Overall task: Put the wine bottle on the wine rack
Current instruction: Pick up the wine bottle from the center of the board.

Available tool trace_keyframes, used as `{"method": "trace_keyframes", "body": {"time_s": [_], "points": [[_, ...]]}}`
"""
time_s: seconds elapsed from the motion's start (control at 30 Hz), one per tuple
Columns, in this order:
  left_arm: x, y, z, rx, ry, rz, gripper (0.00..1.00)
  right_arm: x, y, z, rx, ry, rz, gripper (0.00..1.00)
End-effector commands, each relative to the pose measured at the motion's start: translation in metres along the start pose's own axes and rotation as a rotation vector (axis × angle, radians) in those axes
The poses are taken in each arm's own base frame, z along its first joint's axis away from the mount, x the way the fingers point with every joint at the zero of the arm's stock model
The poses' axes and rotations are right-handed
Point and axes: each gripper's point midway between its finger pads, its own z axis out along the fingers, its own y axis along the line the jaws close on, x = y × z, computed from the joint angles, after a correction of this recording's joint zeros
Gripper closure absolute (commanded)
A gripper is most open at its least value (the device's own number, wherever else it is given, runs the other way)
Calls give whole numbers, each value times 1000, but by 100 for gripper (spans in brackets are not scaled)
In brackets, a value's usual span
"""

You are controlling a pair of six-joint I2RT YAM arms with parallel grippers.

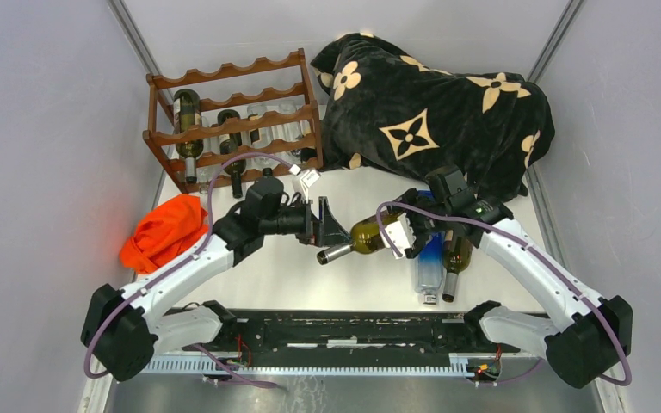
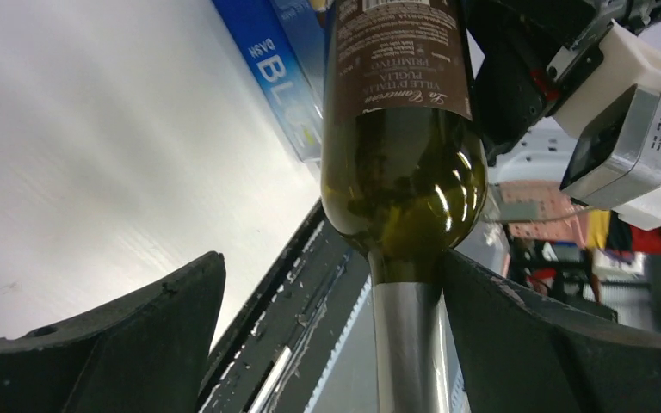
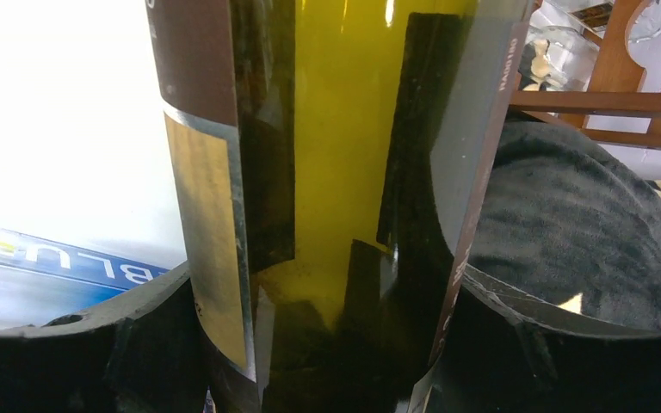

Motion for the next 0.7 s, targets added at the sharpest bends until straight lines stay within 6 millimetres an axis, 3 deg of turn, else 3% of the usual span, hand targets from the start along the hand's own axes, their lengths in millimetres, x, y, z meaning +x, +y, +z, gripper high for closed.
{"method": "trace_keyframes", "body": {"time_s": [0.0,0.23,0.47,0.67], "points": [[0,-35,5,194,44,48,2,-19,-43,-16,85,-1,-153,100],[14,-36,27,200,124,47,14,-22,-40,-4,42,27,-169,100],[28,-31,30,200,163,58,17,-17,-55,-9,103,68,-99,100],[31,-22,30,168,159,70,42,-14,-54,-7,113,76,-66,100]]}}
